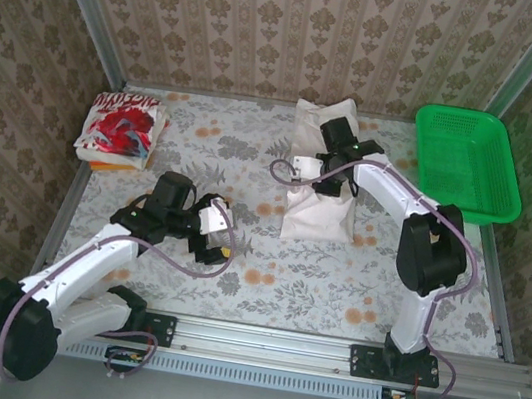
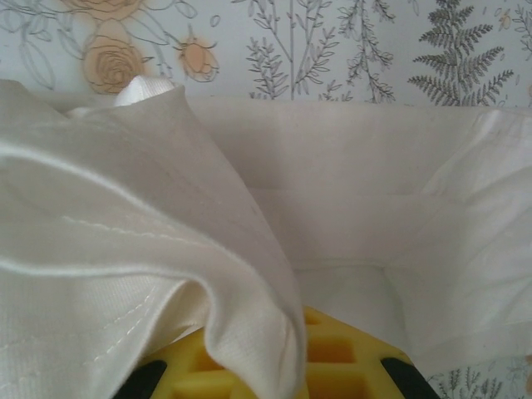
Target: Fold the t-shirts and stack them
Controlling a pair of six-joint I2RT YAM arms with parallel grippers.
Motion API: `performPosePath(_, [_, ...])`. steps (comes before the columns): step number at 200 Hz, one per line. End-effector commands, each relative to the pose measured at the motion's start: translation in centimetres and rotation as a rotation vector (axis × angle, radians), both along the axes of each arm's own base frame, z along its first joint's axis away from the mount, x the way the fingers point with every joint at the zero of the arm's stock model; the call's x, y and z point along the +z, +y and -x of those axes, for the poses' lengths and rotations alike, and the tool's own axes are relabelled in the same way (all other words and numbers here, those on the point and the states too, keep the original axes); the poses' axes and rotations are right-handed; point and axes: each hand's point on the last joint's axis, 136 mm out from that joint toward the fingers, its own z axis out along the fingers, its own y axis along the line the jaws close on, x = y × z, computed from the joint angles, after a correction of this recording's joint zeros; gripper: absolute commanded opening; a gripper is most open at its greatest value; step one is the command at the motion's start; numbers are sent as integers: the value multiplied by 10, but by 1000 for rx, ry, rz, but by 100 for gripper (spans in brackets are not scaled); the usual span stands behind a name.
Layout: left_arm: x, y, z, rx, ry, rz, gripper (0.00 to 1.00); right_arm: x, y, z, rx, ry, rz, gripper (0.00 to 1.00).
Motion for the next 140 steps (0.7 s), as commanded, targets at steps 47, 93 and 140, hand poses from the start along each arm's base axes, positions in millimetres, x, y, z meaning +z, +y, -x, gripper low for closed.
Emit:
performPosePath(47, [0, -2, 0, -19, -6, 18, 100, -8, -1, -38, -12, -43, -18, 0])
performPosePath(93, [-1, -2, -1, -16, -9, 16, 100, -17, 0, -51, -34, -58, -32, 0])
performPosePath(140, [-2, -3, -2, -15, -11, 23, 100, -6, 5, -62, -44, -100, -67, 0])
